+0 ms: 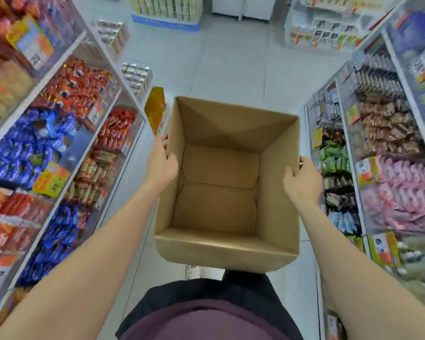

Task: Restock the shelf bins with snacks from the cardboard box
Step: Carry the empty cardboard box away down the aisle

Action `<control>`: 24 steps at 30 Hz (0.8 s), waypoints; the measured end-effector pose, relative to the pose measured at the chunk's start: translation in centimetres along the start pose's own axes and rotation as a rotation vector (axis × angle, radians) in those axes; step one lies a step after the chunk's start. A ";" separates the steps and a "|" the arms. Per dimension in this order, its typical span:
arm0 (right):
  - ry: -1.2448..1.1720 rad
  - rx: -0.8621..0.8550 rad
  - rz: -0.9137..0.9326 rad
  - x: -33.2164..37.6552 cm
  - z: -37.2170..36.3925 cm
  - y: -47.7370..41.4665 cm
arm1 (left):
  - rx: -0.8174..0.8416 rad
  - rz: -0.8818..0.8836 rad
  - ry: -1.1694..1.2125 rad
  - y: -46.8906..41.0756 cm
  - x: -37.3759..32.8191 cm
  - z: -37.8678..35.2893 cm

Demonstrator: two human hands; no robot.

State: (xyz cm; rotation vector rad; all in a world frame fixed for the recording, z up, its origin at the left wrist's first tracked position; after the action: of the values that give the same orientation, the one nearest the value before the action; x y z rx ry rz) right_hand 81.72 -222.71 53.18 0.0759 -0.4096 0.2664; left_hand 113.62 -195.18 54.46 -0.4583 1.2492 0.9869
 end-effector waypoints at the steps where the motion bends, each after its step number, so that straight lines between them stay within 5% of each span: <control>1: -0.005 0.003 -0.007 0.6 -0.3 -2.0 | 0.003 -0.011 -0.013 -2.3 -1.0 -0.9; 14: -0.096 0.034 -0.004 11.1 -6.5 -36.5 | -0.071 0.011 -0.089 -32.6 -11.9 -11.3; 24: -0.088 0.083 0.146 28.2 -11.0 -59.9 | -0.218 0.045 -0.001 -54.4 -17.4 -11.7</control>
State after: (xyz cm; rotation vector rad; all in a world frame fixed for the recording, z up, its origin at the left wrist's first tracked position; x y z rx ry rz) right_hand 127.02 -272.19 53.31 0.1398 -0.4920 0.4252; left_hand 151.62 -239.41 55.61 -0.6003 1.1606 1.1676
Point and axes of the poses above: each hand's wrist, its own y-axis away from the middle knuckle, its own z-axis out of the back of the hand, x = y × z, the point moved 8 cm from there along -y, towards the middle knuckle, and after that the axes turned 10 degrees about y, right-handed, at the moved point
